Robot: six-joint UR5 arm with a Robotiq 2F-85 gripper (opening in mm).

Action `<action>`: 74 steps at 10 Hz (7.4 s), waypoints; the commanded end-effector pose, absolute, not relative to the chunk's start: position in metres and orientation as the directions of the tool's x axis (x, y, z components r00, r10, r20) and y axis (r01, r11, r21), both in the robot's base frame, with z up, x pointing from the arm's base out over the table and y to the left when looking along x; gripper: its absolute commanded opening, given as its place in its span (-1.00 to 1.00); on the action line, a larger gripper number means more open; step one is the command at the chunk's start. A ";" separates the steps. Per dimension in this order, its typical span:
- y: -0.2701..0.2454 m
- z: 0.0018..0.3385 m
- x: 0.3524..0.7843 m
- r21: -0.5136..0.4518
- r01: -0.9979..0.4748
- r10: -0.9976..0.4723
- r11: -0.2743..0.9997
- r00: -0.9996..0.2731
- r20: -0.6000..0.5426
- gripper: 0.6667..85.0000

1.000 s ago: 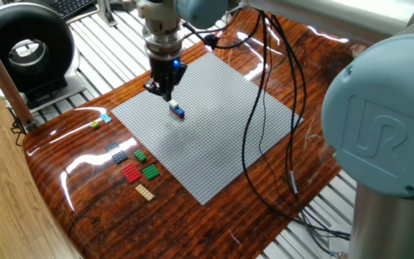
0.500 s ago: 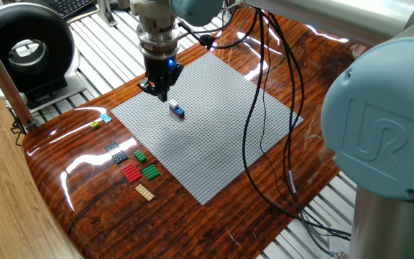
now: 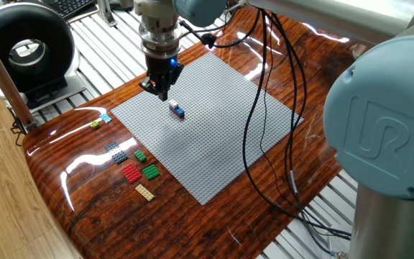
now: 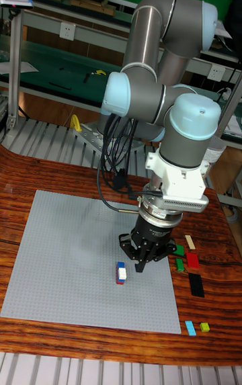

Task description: Build with small Lego blocks

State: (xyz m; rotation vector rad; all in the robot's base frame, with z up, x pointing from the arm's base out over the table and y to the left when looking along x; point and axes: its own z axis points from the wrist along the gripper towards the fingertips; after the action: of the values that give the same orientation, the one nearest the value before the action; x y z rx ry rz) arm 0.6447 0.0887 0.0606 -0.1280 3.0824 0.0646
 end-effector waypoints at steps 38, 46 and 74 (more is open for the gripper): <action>0.080 0.025 0.653 0.004 -0.047 -0.047 0.999 -0.998 -0.035 -0.98; 0.078 0.025 0.653 0.004 -0.053 -0.053 0.999 -0.998 -0.036 -0.98; 0.069 0.042 0.652 0.050 -0.130 -0.126 0.990 -0.989 -0.074 -0.98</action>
State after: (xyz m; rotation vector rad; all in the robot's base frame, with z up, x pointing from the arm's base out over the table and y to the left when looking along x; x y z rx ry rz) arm 0.6546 0.0688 0.0407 -0.2130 3.0651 0.0564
